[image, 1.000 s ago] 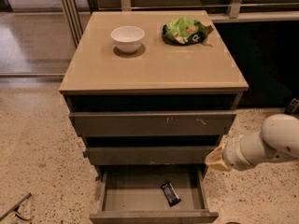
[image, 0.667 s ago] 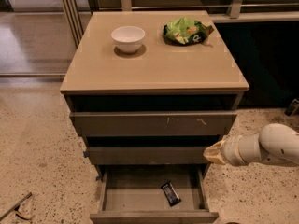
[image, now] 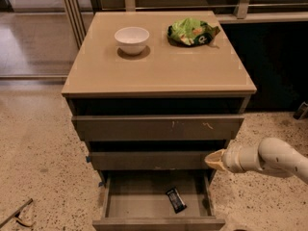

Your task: Pick rxbar blueberry from bottom drawer and place on counter

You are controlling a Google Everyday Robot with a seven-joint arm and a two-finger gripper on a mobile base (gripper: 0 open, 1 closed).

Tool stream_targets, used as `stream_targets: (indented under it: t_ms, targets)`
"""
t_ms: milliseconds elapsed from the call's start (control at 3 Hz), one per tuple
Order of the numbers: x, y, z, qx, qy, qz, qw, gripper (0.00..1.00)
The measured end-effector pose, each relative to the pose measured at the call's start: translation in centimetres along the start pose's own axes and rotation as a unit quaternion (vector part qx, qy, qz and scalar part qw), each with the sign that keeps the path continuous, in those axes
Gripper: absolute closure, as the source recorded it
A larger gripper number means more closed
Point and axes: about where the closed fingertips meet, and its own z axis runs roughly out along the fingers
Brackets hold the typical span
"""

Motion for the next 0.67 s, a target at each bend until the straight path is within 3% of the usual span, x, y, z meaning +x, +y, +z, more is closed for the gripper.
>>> stream_targets:
  t_ms: [333, 667]
  targets:
    - [0.0, 0.0, 0.0, 0.000, 0.000, 0.000, 1.0000, 1.00]
    - [1.2, 2.9, 2.7, -0.033, -0.005, 0.029, 0.9990, 1.00]
